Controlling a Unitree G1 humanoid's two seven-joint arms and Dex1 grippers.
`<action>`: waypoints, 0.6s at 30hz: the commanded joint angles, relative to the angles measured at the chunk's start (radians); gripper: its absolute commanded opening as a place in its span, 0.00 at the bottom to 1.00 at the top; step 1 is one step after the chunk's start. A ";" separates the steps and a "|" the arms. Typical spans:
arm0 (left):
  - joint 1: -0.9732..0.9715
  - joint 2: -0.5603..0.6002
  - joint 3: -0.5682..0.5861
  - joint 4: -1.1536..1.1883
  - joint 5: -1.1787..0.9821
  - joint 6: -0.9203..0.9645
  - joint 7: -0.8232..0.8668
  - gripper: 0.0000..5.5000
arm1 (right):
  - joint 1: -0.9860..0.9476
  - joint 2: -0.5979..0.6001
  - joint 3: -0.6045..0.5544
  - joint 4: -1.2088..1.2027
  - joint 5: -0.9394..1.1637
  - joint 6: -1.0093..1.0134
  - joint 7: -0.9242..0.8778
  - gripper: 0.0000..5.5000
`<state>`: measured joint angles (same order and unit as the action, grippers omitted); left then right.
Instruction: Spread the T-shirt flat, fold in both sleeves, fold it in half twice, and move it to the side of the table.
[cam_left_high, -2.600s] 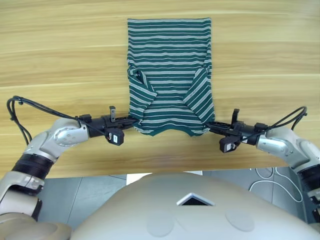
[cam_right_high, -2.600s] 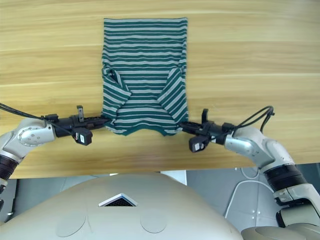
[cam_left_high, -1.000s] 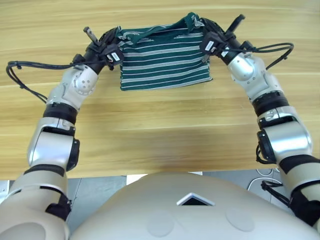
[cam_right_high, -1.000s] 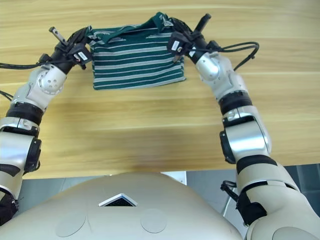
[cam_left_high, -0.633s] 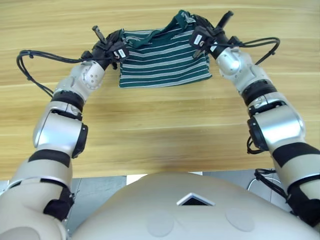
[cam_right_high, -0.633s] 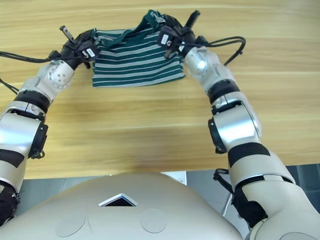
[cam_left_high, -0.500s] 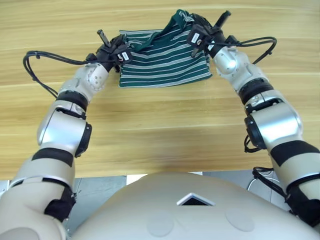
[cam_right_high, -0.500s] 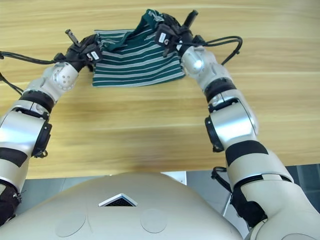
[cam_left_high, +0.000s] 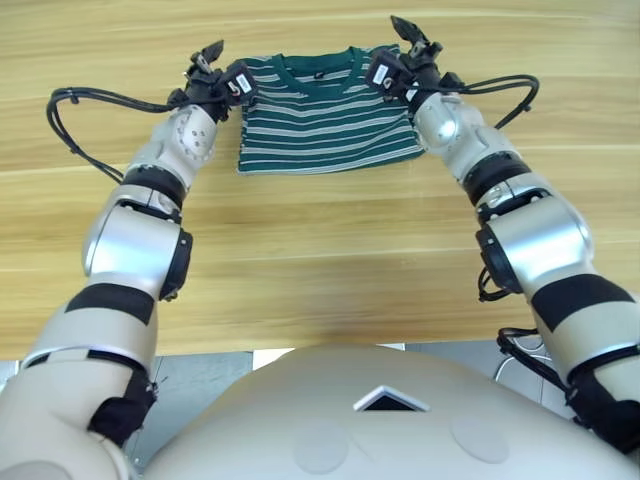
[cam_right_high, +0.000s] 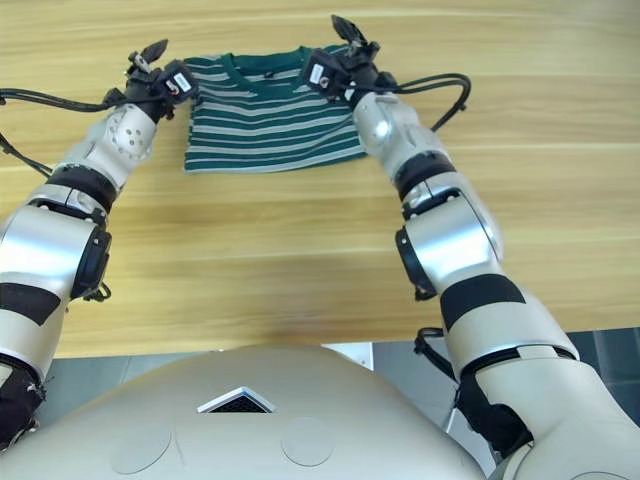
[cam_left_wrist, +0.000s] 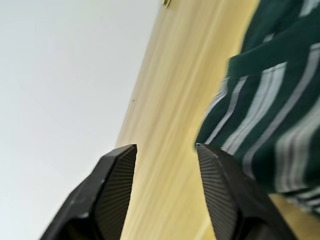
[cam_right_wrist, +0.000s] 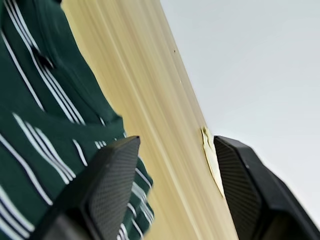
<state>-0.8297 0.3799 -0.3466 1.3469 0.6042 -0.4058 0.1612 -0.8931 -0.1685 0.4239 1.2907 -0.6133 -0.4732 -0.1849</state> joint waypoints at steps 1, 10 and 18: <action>-0.012 0.024 0.021 0.029 -0.012 0.107 0.032 0.44 | 0.038 0.091 0.121 -0.062 -0.080 -0.095 0.039 0.49; 0.073 0.057 0.545 -0.008 -0.537 0.021 -0.040 0.44 | 0.107 0.115 0.333 -0.016 -0.219 -0.125 0.209 0.49; 0.157 0.044 0.639 -0.056 -0.650 -0.116 -0.209 0.44 | 0.431 -0.406 0.210 -0.400 0.130 -0.619 0.443 0.49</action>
<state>-0.7008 0.4375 0.2812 1.3077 -0.0272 -0.4940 -0.0165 -0.6227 -0.4134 0.6782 1.0018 -0.5763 -1.0549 0.1709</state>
